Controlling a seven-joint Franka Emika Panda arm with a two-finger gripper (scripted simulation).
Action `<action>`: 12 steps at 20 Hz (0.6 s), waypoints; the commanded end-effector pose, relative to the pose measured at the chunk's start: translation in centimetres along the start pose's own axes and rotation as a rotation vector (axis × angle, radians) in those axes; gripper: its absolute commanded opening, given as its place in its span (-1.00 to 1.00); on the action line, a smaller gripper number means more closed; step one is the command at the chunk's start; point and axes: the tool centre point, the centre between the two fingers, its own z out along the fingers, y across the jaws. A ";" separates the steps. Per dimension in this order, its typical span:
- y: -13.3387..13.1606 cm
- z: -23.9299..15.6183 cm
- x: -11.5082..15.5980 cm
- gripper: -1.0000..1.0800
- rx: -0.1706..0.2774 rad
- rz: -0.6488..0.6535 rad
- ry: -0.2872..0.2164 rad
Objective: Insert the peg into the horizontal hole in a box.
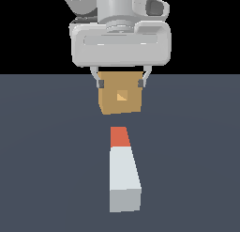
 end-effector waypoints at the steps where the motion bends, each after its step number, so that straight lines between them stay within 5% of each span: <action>1: 0.0 0.0 0.0 0.92 0.000 0.000 0.000; 12: -0.2 3.0 -3.1 0.92 0.004 -0.023 0.003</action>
